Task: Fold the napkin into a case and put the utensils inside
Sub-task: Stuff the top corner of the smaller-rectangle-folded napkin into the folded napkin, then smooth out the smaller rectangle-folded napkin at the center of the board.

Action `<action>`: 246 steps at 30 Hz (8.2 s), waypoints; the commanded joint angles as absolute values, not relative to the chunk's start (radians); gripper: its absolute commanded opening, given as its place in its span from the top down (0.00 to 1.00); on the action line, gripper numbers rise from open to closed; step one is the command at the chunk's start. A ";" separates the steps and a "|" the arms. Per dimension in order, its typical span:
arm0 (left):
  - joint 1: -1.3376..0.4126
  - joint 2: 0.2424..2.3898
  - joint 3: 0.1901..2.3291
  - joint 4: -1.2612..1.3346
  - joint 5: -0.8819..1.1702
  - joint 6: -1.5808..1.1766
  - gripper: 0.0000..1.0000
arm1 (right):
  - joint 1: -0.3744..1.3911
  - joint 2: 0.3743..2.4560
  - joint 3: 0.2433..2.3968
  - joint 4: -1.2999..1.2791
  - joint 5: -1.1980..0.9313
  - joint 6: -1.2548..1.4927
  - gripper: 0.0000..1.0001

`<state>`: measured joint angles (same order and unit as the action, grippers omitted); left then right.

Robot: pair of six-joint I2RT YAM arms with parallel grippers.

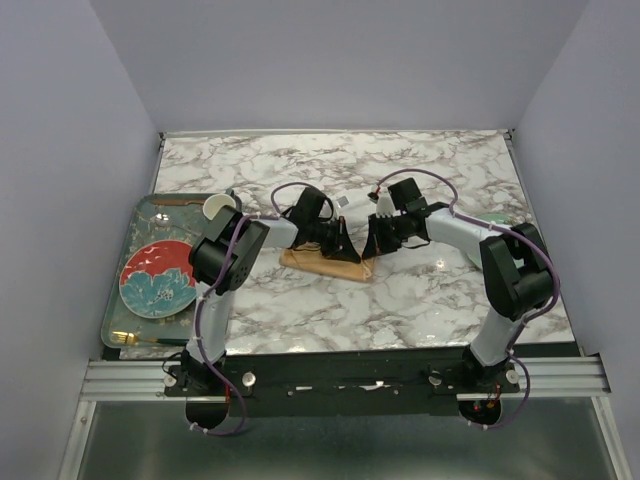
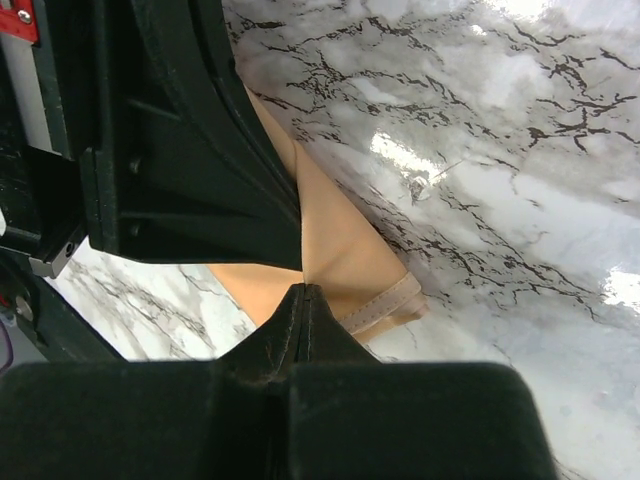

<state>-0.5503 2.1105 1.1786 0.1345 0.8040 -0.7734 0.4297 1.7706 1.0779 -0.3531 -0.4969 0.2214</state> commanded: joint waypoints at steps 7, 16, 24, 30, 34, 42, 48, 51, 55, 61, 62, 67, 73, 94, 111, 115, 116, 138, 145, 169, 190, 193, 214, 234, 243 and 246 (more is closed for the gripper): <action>-0.523 2.004 1.158 0.080 0.807 -0.660 0.81 | 0.423 1.855 1.075 -0.396 -0.493 0.236 0.99; -0.465 1.832 1.043 -0.078 0.819 -0.505 0.81 | 0.422 1.844 1.089 -0.405 -0.486 0.233 0.99; -0.466 1.926 1.035 -0.012 0.795 -0.571 0.93 | 0.422 1.784 1.089 -0.393 -0.557 0.235 0.99; -0.502 2.029 1.095 0.106 0.782 -0.679 0.96 | 0.423 1.815 1.092 -0.397 -0.589 0.222 0.99; -0.541 2.074 1.127 0.153 0.775 -0.722 0.97 | 0.423 1.855 1.108 -0.411 -0.575 0.195 0.99; -0.552 2.114 1.131 0.127 0.733 -0.741 0.99 | 0.422 1.876 1.121 -0.448 -0.546 0.153 0.99; -0.537 1.990 1.141 0.109 0.845 -0.577 0.80 | 0.420 1.809 1.115 -0.509 -0.543 0.078 0.99; -0.497 1.889 1.131 0.048 0.882 -0.519 0.66 | 0.420 1.799 1.123 -0.546 -0.535 0.028 0.99; -0.411 1.787 1.160 -0.108 0.900 -0.392 0.58 | 0.420 1.815 1.118 -0.583 -0.523 -0.049 0.99; -0.322 1.743 1.216 -0.417 0.922 -0.151 0.57 | 0.420 1.812 1.094 -0.627 -0.517 -0.201 0.99; -0.319 1.729 1.206 -0.446 0.923 -0.068 0.57 | 0.420 1.809 1.089 -0.630 -0.517 -0.239 0.99; -0.298 1.643 1.163 -0.576 0.937 0.168 0.48 | 0.422 1.798 1.137 -0.708 -0.560 -0.325 0.73; -0.290 1.589 1.154 -0.684 0.868 0.588 0.47 | 0.417 1.750 1.271 -0.831 -0.632 -0.311 0.41; -0.521 1.742 1.173 -0.502 0.597 0.814 0.92 | 0.408 2.154 1.641 -0.635 -0.756 -0.005 0.60; -0.568 1.910 1.358 -0.603 0.512 0.842 0.97 | 0.465 2.226 1.605 -0.650 -0.787 -0.035 0.65; -0.558 1.826 1.344 -0.696 0.578 0.941 0.74 | 0.465 2.201 1.597 -0.667 -0.782 -0.060 0.65; -0.558 1.813 1.339 -0.702 0.589 0.954 0.67 | 0.463 2.198 1.597 -0.681 -0.779 -0.064 0.65; -0.693 1.875 1.356 -0.689 0.557 1.049 0.62 | 0.439 2.129 1.563 -0.709 -0.828 -0.038 0.74; -0.718 1.904 1.365 -0.690 0.543 1.061 0.61 | 0.436 2.148 1.536 -0.724 -0.801 -0.074 0.76; -0.747 1.936 1.397 -0.650 0.502 1.085 0.55 | 0.437 2.198 1.491 -0.729 -0.811 -0.107 0.96; -0.755 1.991 1.430 -0.746 0.535 1.117 0.75 | 0.439 2.200 1.491 -0.729 -0.824 -0.115 0.99; -0.755 1.993 1.442 -0.742 0.538 1.109 0.83 | 0.440 2.198 1.486 -0.727 -0.827 -0.117 0.99; -0.759 2.020 1.474 -0.686 0.512 1.057 0.99 | 0.463 2.197 1.479 -0.721 -0.839 -0.115 0.99; -0.764 2.016 1.402 -0.643 0.431 1.069 0.78 | 0.431 2.103 1.560 -0.845 -0.761 -0.173 0.76; -0.759 1.908 1.468 -0.580 0.442 0.856 0.52 | 0.319 2.031 1.591 -0.927 -0.775 -0.166 0.65; -0.749 1.842 1.447 -0.548 0.449 0.784 0.50 | 0.278 1.979 1.542 -0.923 -0.787 -0.176 0.64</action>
<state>-0.7593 1.9759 1.4357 -0.6216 0.4557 0.9310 0.3435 2.0766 1.5791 -0.8719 -0.7731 -0.1574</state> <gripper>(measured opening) 0.489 0.356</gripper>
